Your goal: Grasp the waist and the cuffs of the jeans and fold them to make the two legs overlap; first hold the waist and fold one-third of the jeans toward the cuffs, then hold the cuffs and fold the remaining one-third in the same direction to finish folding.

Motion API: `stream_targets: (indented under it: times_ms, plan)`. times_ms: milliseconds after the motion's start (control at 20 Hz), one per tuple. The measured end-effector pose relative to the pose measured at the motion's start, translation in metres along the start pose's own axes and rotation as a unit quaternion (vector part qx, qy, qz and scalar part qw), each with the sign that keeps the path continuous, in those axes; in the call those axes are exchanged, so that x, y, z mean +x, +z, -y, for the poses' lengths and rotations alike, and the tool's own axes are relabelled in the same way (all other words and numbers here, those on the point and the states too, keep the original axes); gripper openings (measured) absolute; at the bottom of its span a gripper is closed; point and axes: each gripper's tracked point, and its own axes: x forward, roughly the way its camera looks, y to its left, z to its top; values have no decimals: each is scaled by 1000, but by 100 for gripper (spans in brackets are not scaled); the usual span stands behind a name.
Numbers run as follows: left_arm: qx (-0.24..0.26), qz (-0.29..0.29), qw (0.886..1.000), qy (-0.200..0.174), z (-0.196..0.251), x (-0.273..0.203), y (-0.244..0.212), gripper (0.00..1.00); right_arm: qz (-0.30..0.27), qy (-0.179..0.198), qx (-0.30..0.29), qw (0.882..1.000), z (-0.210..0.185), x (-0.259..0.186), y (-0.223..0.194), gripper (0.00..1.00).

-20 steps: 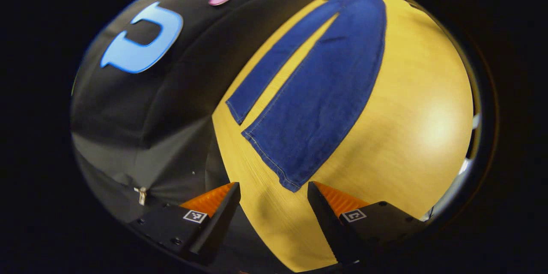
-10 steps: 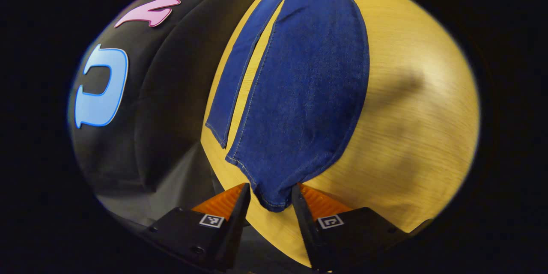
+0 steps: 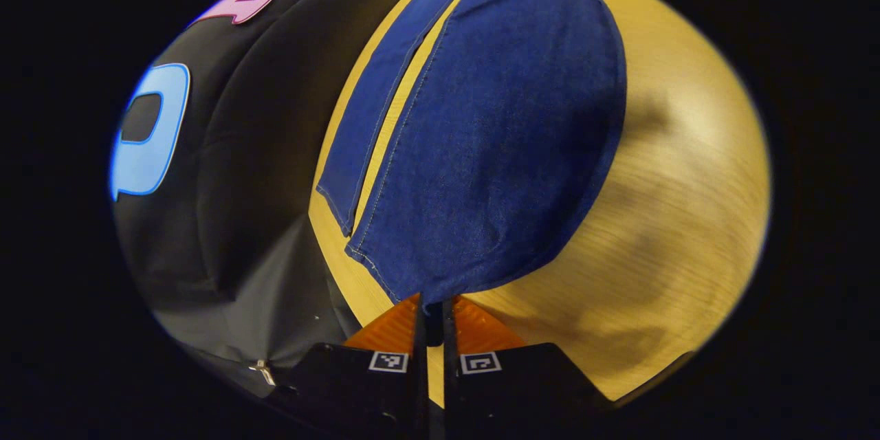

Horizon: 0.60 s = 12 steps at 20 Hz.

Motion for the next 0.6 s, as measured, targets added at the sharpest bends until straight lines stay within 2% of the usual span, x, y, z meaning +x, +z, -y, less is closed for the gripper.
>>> stream_targets:
  times_ms: [150, 300, 450, 600]
  plan:
    - [-19, -9, 1000, -5, 1, 2, 0, 6, 10, 19, -49, 999, 19, 39, -11, 97]
    - [-43, -17, 999, -20, 3, 1, 2, 6, 4, 40, -115, 993, 40, 83, -35, 97]
    - [-52, -24, 998, -23, 3, -2, 4, 6, -35, 84, -205, 974, 44, 121, -85, 97]
    - [-54, -29, 998, -28, 5, -3, 3, 6, -78, 129, -250, 956, 47, 143, -140, 97]
